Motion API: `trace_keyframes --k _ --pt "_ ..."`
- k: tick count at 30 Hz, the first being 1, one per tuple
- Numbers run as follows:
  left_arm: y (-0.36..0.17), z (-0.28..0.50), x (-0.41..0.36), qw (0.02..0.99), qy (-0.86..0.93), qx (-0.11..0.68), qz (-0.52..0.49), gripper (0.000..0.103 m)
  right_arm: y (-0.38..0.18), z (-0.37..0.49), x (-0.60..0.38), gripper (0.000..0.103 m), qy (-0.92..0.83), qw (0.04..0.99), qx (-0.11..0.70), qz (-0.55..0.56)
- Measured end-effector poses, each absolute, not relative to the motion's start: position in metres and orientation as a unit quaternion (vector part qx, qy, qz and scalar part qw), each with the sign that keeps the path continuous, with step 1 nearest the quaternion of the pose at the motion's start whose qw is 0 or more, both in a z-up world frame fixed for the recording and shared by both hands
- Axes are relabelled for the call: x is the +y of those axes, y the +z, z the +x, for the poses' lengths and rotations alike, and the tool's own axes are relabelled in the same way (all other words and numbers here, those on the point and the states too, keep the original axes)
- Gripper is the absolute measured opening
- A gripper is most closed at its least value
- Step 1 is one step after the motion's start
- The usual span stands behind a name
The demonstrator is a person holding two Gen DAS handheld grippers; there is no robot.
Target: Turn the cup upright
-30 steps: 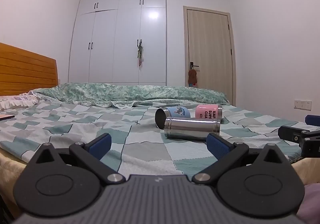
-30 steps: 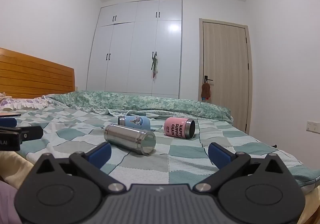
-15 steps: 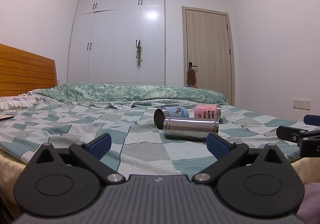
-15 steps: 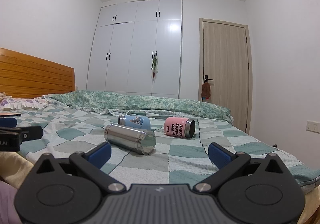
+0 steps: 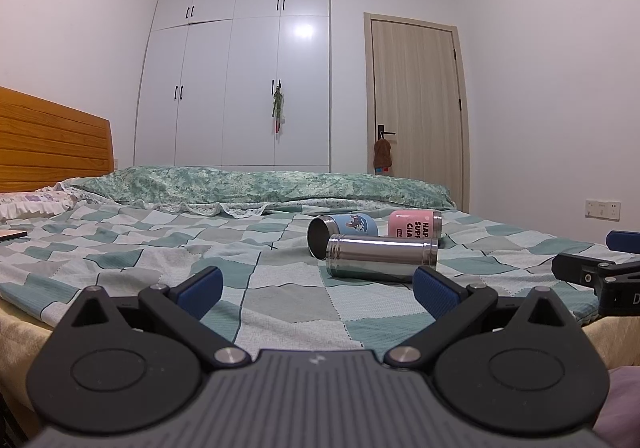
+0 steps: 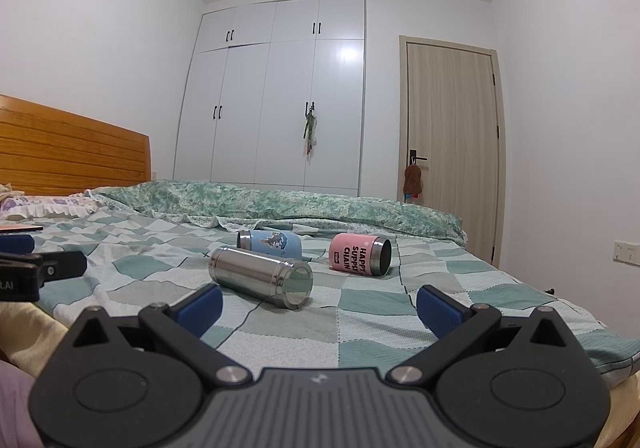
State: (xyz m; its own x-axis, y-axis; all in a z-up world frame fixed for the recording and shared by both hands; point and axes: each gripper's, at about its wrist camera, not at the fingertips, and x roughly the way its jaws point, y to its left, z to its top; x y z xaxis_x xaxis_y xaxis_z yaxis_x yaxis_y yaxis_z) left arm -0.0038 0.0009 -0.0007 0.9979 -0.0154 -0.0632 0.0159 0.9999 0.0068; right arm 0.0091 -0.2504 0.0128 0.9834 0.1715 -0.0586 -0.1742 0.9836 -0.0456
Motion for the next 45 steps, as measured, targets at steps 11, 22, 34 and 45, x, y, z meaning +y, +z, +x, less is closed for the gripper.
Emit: trace_keyframes --k 11,22,34,45 --pt "-0.001 -0.004 0.001 0.999 -0.008 0.032 0.003 0.103 0.013 0.009 -0.25 0.103 0.087 0.996 0.028 -0.025" --pt "-0.001 -0.004 0.001 0.999 -0.008 0.032 0.003 0.103 0.013 0.008 -0.251 0.103 0.087 0.996 0.028 -0.025" --pt "-0.001 -0.004 0.002 0.999 -0.008 0.031 0.003 0.103 0.014 0.008 -0.251 0.103 0.087 0.996 0.028 -0.025" --pt "0.015 0.007 -0.006 0.997 -0.038 0.056 0.022 0.103 0.011 0.014 -0.245 0.103 0.096 0.994 0.051 -0.029"
